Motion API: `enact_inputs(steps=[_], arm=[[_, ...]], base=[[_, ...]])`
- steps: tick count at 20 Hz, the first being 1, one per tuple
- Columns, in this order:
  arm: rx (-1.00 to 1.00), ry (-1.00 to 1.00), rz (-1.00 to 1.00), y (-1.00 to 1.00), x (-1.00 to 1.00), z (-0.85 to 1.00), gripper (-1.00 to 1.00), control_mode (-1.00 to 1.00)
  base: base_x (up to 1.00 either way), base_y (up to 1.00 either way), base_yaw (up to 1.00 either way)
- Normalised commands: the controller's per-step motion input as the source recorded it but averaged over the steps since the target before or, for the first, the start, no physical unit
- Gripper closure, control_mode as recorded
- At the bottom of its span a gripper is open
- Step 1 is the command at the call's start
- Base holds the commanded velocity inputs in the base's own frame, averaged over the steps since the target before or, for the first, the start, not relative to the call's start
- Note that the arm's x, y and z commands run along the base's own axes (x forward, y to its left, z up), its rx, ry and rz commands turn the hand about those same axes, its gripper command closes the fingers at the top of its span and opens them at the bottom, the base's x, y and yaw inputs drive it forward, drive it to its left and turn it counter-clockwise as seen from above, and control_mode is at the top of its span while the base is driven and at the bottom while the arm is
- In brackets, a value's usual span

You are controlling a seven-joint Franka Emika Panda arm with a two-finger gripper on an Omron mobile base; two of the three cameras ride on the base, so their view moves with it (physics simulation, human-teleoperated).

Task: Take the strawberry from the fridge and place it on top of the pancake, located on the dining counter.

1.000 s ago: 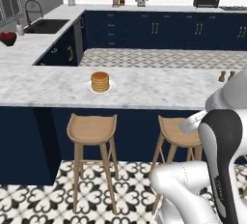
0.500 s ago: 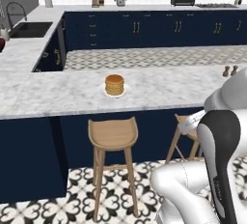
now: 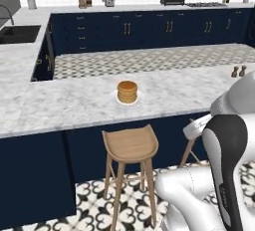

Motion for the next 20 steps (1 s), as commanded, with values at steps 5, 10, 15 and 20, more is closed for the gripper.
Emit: enact_inputs(steps=[5, 10, 15, 20], arm=[[0.0, 0.0, 0.0, 0.0, 0.0, 0.0, 1.0, 1.0], [0.0, 0.0, 0.0, 0.0, 0.0, 0.0, 1.0, 1.0], [0.0, 0.0, 0.0, 0.0, 0.0, 0.0, 1.0, 1.0], [0.0, 0.0, 0.0, 0.0, 0.0, 0.0, 1.0, 1.0]], base=[[0.53, 0.31, -0.21], [0.24, 0.42, -0.15], [0.04, 0.52, -0.03], [0.22, 0.08, 0.0]])
